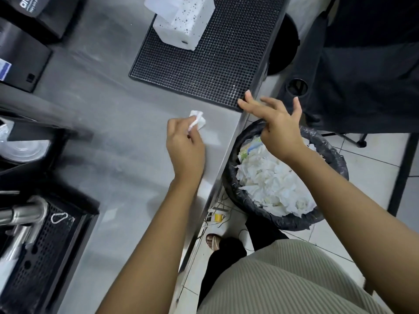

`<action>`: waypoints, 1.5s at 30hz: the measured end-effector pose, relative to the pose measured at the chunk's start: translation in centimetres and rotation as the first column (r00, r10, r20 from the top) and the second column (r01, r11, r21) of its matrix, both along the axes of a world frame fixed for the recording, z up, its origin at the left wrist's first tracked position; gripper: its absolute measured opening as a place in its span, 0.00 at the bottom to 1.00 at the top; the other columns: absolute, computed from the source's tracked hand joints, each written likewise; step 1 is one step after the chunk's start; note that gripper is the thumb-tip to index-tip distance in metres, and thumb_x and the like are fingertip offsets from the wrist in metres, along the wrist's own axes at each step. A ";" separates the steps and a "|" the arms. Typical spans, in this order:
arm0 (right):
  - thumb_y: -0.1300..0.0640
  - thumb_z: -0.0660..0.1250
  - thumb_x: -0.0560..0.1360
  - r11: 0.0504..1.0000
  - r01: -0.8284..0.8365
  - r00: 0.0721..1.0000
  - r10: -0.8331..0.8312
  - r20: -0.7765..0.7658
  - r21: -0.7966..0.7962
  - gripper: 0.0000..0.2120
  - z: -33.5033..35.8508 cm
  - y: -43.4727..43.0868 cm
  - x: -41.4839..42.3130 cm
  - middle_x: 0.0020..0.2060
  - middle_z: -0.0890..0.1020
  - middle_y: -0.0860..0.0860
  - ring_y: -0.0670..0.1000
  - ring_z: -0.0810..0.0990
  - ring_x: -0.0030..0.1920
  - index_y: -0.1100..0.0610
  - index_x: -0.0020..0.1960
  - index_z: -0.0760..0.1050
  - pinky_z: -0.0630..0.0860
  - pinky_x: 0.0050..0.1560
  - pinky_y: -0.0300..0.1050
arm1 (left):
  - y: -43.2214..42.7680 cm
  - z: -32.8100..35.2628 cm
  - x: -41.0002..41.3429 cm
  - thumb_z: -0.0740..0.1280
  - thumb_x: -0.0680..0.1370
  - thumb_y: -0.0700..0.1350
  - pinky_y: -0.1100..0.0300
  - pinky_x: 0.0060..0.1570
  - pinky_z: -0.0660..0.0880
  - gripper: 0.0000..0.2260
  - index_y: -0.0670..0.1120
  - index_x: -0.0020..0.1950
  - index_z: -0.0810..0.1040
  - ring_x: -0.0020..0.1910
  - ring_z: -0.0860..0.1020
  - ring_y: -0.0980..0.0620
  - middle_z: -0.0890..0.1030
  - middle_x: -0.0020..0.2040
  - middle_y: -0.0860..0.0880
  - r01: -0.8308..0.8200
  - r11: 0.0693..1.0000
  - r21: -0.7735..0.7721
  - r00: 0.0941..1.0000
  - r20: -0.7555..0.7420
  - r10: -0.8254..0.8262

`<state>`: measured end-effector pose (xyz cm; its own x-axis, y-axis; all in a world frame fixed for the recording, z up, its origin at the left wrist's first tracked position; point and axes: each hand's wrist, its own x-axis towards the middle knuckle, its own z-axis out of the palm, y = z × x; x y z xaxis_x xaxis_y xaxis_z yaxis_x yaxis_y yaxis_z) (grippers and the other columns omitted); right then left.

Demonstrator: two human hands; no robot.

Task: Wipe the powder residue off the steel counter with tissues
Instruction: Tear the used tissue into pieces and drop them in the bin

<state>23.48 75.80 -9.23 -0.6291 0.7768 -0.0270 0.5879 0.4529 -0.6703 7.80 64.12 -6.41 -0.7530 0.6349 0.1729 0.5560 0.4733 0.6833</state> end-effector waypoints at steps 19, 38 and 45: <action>0.67 0.54 0.72 0.918 0.216 0.900 -0.319 -0.296 -0.333 0.23 -2.2 -11.3 2.5 0.57 0.79 0.43 0.52 0.75 0.61 0.52 0.60 0.78 0.69 0.65 0.61 | -14.4 1.6 4.7 0.75 0.60 0.39 0.55 0.48 0.62 0.13 0.44 0.43 0.80 0.51 0.71 0.46 0.77 0.47 0.48 0.492 0.358 -0.793 0.446 -0.124 -0.887; 0.67 0.62 0.78 0.868 0.322 0.821 -0.455 -0.344 -0.379 0.13 -1.3 -13.3 4.1 0.48 0.78 0.36 0.47 0.78 0.53 0.52 0.55 0.79 0.69 0.56 0.31 | -2.5 1.3 4.1 0.67 0.69 0.36 0.54 0.41 0.58 0.07 0.48 0.40 0.81 0.43 0.69 0.48 0.76 0.42 0.53 0.362 0.605 -0.709 0.417 -0.457 -0.786; 0.66 0.62 0.79 0.861 0.307 0.817 -0.457 -0.351 -0.405 0.13 -1.2 -12.1 4.2 0.47 0.79 0.39 0.46 0.78 0.53 0.49 0.53 0.78 0.68 0.56 0.29 | -6.3 2.5 3.5 0.66 0.70 0.38 0.55 0.44 0.59 0.07 0.51 0.41 0.79 0.46 0.68 0.50 0.78 0.41 0.56 0.491 0.485 -0.723 0.318 -0.370 -0.873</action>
<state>27.69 63.73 -10.46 -0.2886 0.9503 -0.1167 0.2929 -0.0284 -0.9557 11.34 57.79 -3.92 0.2122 0.9739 -0.0801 0.9635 -0.2222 -0.1492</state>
